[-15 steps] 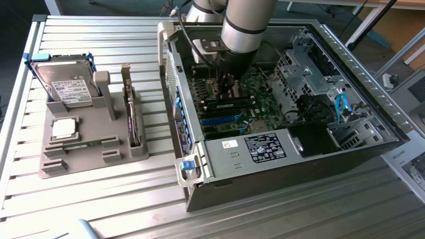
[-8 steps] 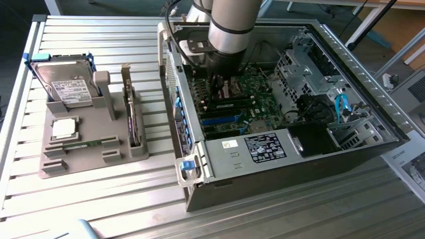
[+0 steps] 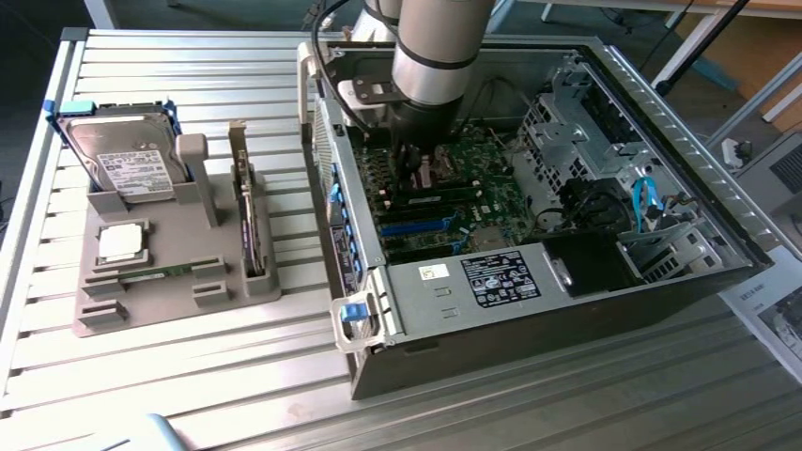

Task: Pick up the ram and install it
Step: 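Press down the ram until it locks into place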

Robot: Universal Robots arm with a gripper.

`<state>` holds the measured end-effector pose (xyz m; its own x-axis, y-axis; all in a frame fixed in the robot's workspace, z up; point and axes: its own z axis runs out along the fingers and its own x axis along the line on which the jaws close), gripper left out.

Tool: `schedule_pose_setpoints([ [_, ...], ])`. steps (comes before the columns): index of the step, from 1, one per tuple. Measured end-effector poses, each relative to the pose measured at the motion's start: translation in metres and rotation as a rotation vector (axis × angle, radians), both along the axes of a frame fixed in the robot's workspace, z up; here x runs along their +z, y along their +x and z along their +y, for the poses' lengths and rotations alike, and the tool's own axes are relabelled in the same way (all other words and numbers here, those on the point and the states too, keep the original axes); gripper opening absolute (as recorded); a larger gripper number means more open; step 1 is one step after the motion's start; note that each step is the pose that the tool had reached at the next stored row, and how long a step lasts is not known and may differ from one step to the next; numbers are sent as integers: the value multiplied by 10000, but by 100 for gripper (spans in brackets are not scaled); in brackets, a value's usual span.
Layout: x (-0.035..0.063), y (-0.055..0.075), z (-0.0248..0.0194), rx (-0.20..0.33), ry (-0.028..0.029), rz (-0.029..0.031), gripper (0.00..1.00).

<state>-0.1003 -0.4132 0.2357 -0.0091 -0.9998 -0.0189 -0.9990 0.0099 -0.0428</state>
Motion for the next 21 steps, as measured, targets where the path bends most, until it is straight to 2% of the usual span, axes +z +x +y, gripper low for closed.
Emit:
schedule_pose_setpoints([
  [21,-45,0,-5,-1,-2,1,10],
])
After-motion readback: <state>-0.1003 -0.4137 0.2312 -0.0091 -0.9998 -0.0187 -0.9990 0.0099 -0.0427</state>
